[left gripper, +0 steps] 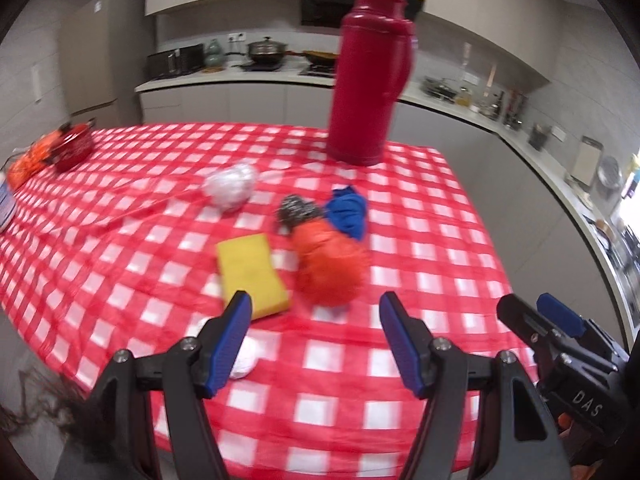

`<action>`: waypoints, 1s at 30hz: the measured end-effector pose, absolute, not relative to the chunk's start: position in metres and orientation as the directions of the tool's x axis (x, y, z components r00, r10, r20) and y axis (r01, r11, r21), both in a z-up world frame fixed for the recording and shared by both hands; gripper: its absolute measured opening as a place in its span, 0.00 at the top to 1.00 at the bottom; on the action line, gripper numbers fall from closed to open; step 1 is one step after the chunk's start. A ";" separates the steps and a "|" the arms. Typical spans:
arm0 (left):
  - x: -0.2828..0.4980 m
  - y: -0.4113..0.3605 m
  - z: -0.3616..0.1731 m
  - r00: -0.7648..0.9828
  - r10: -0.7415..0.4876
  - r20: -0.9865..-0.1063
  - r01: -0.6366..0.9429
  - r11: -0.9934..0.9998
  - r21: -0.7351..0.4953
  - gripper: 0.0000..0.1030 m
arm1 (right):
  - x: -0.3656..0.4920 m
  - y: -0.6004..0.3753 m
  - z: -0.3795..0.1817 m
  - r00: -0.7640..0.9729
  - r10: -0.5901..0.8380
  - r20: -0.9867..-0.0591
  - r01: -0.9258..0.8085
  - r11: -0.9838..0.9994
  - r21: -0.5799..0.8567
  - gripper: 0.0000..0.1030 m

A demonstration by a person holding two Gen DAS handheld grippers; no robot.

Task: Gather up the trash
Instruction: 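Grasp the white tissue with the left gripper while the right grasps the yellow sponge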

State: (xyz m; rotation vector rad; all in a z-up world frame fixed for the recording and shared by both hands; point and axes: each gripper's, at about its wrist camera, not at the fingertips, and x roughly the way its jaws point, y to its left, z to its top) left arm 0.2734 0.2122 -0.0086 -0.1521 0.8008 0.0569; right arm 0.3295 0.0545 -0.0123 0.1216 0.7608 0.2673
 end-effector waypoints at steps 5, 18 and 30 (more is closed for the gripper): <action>0.271 0.232 -0.019 0.687 0.014 -0.727 -0.144 0.983 -0.117 0.34 | 0.332 0.081 -0.023 0.663 0.314 -0.680 -0.233 0.949 0.211 0.19; 0.270 0.268 -0.067 0.623 0.027 -0.782 -0.170 0.980 -0.102 0.34 | 0.335 0.121 -0.064 0.615 0.329 -0.716 -0.245 0.944 0.222 0.19; 0.286 0.282 -0.103 0.599 -0.025 -0.800 -0.113 0.987 -0.115 0.41 | 0.345 0.140 -0.087 0.595 0.312 -0.741 -0.223 0.949 0.221 0.19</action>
